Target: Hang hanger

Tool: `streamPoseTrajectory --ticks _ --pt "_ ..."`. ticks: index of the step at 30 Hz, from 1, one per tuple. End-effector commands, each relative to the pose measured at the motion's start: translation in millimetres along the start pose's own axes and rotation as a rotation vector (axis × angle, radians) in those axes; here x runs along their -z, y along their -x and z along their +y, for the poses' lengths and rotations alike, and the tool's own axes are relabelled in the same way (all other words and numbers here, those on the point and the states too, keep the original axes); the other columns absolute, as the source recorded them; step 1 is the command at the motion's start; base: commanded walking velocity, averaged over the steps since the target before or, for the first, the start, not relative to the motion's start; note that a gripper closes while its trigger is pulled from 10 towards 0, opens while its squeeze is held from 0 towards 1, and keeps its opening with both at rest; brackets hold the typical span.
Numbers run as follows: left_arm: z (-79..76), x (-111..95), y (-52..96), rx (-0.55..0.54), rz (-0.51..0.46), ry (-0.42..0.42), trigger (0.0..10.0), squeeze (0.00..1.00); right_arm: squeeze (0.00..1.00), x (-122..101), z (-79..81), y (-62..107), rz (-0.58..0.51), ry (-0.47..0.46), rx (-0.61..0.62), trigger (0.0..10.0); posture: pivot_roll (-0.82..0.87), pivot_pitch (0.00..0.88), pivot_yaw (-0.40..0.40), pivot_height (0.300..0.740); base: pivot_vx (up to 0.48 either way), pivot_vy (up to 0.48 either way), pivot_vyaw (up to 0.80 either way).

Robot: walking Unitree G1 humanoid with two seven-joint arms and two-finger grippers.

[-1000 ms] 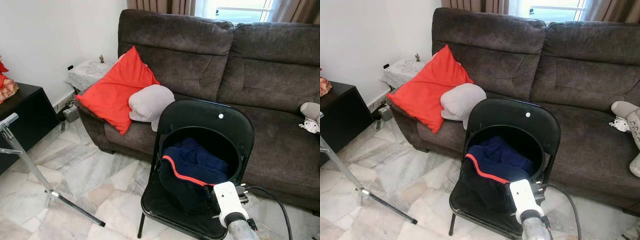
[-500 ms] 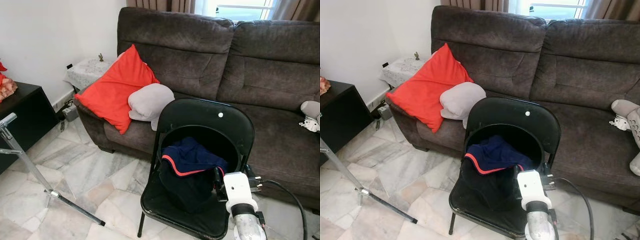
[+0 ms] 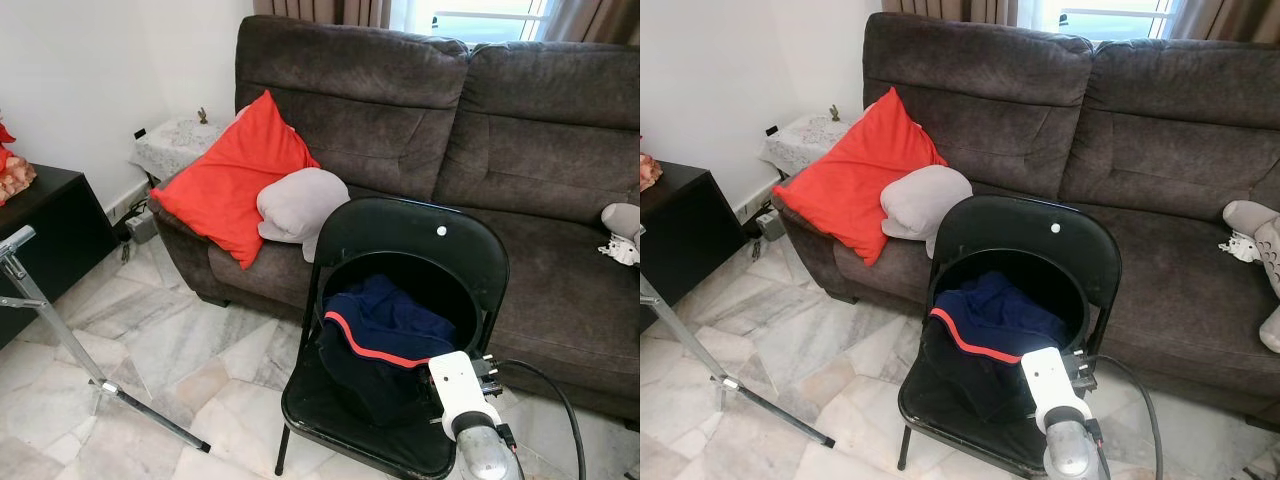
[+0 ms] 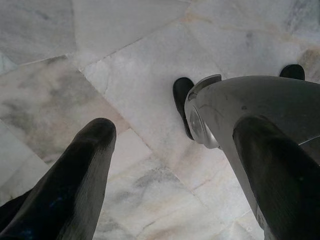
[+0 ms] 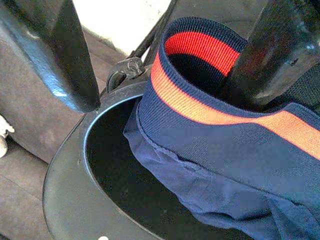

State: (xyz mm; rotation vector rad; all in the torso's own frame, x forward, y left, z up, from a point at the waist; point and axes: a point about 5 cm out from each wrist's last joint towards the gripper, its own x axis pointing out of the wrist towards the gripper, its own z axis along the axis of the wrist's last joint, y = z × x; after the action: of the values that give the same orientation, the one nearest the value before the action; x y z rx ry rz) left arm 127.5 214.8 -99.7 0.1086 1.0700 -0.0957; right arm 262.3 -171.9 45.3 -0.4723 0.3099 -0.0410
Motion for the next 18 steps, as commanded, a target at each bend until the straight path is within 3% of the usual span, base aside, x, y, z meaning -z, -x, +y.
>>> streamPoseTrajectory --ticks 1,7,9,18 --pt "3.7 7 2.1 -0.003 0.026 -0.019 10.0 0.0 0.0 -11 -2.2 -0.6 -0.07 0.009 0.014 10.0 -0.04 0.029 0.063 0.74 0.0 0.0 0.0" --pt "3.7 7 2.0 -0.003 0.025 -0.02 10.0 0.0 0.0 -31 -7.2 -4.3 -0.183 0.013 0.013 10.0 -0.04 0.031 0.066 0.74 0.0 0.0 0.0" --pt "3.6 7 2.0 -0.001 0.026 -0.02 10.0 0.0 0.0 -34 -5.1 -6.7 -0.199 0.084 -0.027 10.0 -0.04 0.031 0.066 0.74 0.0 0.0 0.0" --pt "3.6 7 2.0 0.003 0.028 -0.023 10.0 0.0 0.0 -17 -8.3 -15.2 -0.063 0.267 -0.054 10.0 -0.04 0.033 0.068 0.74 0.0 0.0 0.0"
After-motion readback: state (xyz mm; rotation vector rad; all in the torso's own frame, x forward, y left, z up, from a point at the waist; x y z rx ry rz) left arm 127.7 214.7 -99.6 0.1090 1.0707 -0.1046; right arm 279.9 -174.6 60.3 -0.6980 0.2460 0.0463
